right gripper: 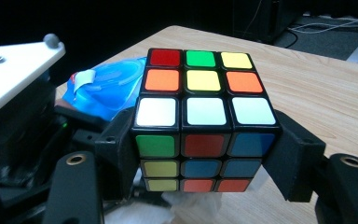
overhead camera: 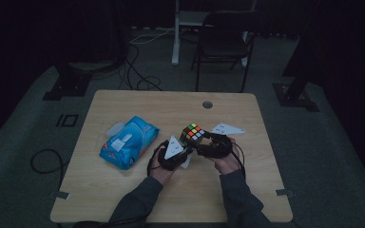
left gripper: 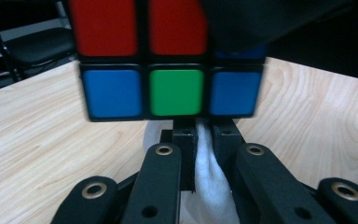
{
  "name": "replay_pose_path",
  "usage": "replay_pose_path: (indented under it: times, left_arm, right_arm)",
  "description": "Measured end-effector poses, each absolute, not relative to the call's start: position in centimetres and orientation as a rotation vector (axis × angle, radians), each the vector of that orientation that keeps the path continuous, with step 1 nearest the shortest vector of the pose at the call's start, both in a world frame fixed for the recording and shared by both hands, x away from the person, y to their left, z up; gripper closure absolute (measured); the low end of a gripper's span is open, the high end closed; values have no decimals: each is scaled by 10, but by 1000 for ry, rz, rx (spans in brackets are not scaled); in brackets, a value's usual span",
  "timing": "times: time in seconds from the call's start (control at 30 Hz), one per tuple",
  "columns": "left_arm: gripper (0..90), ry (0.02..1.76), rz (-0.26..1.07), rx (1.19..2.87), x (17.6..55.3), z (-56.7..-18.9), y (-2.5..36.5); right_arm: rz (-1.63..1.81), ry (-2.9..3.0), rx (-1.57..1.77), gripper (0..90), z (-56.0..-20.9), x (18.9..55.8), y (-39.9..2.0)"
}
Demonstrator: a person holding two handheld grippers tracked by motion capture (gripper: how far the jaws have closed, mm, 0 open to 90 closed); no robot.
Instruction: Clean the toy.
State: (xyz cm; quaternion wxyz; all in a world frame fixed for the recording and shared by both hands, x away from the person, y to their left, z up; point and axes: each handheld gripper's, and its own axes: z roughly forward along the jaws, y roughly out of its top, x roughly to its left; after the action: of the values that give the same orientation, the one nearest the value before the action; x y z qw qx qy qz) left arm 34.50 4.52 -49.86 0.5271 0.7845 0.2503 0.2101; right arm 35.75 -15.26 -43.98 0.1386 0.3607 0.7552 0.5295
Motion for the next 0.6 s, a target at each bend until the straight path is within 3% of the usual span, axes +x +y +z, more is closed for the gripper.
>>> replay_pose_path:
  times: [0.6]
  left_arm:
    - [847, 636, 544, 1854, 346, -497, 55]
  right_arm:
    - [1530, 2166, 1091, 346, -442, 358, -161]
